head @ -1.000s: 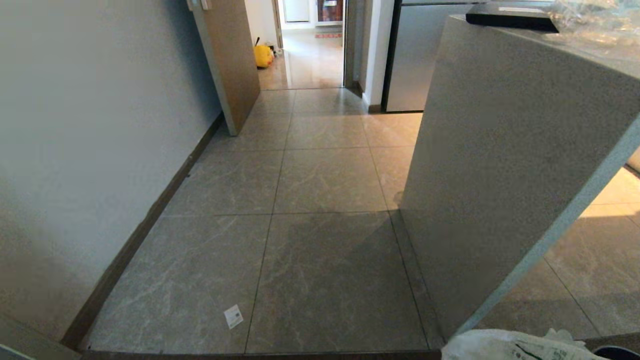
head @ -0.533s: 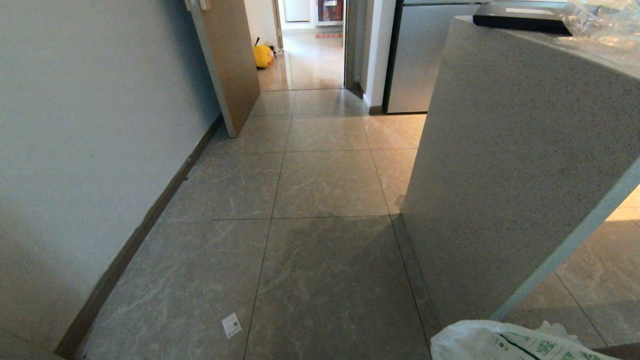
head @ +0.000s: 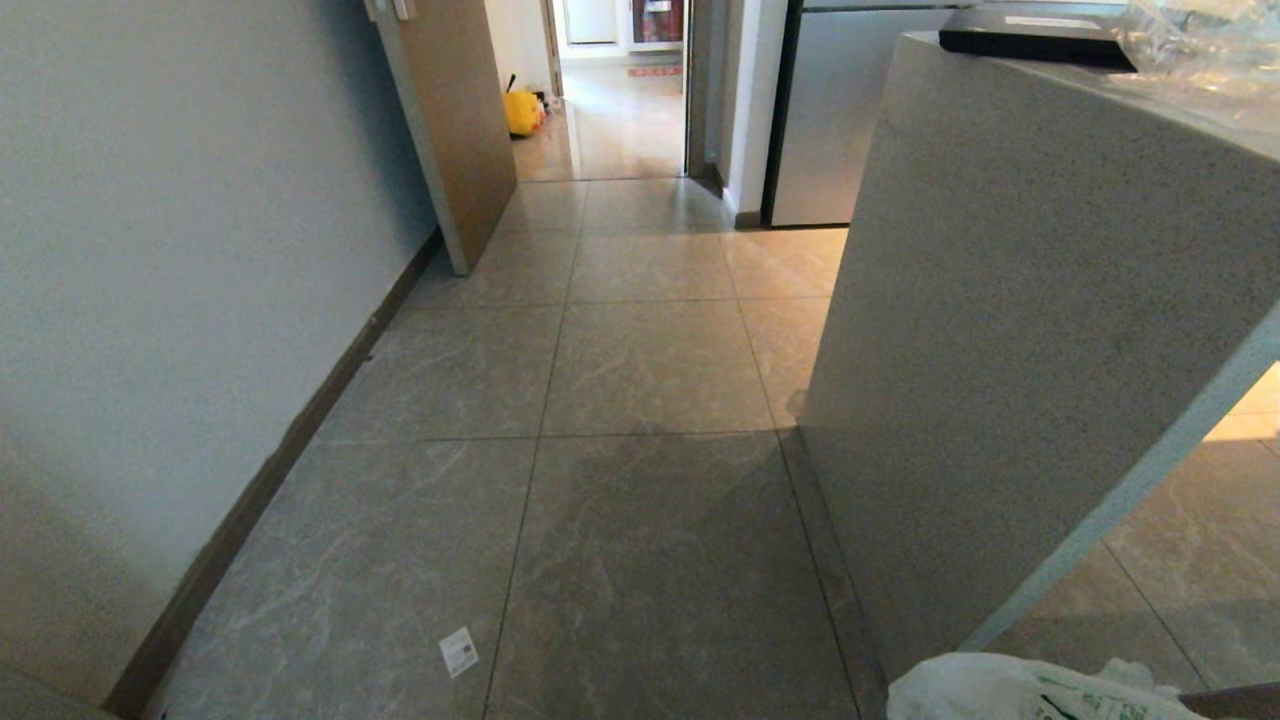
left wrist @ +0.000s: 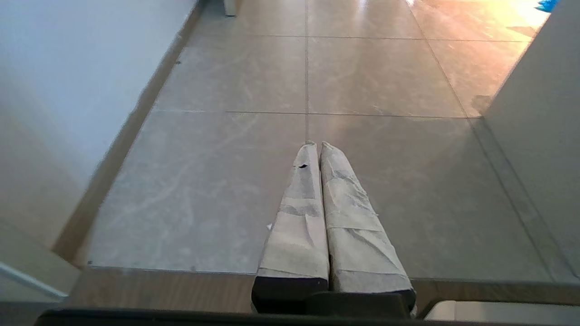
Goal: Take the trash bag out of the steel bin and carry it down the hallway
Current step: Put the trash bag at the door
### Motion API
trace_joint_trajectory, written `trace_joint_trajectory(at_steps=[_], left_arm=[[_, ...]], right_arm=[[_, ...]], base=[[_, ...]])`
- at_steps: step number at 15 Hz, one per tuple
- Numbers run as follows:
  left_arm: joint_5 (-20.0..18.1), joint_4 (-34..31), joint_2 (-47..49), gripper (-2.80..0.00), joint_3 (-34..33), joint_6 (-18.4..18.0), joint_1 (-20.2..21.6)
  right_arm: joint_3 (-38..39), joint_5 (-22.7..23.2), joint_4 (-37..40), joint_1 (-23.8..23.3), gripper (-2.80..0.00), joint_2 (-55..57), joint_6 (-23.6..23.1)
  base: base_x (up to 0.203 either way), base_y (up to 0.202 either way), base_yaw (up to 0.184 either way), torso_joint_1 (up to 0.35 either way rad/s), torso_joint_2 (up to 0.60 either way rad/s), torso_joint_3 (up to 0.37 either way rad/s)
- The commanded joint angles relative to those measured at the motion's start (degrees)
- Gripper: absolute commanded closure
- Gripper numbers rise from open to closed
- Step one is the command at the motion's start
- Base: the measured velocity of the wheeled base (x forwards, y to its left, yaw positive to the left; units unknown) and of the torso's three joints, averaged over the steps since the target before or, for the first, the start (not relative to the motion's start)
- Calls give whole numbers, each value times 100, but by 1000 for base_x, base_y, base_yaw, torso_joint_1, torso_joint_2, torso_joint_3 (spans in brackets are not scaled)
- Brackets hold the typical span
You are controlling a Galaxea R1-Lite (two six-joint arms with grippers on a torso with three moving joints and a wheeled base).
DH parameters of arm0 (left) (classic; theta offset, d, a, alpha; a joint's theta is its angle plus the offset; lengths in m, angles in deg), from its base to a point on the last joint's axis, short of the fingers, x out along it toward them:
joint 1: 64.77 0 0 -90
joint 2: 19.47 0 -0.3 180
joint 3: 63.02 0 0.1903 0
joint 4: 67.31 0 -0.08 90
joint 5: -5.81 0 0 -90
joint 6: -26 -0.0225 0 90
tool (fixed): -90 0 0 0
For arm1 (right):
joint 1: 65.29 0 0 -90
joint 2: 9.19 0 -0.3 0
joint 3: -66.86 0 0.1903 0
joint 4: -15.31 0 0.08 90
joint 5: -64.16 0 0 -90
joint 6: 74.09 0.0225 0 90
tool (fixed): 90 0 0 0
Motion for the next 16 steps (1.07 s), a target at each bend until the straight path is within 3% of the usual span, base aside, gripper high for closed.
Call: trace_joint_trajectory(at_steps=[1, 7, 16], left_arm=[[-2, 13, 0, 0, 0, 1, 0], [3, 5, 0, 0, 0, -8, 0], [6, 7, 0, 0, 0, -8, 0]], right_arm=[[0, 3, -3, 0, 0, 7, -5], [0, 3, -3, 8, 0, 7, -5], [0, 3, -3, 0, 0, 7, -5]], base=[[0, 0, 0, 0, 0, 0], [0, 133, 3, 3, 1, 2], [6, 0, 0, 0, 0, 1]])
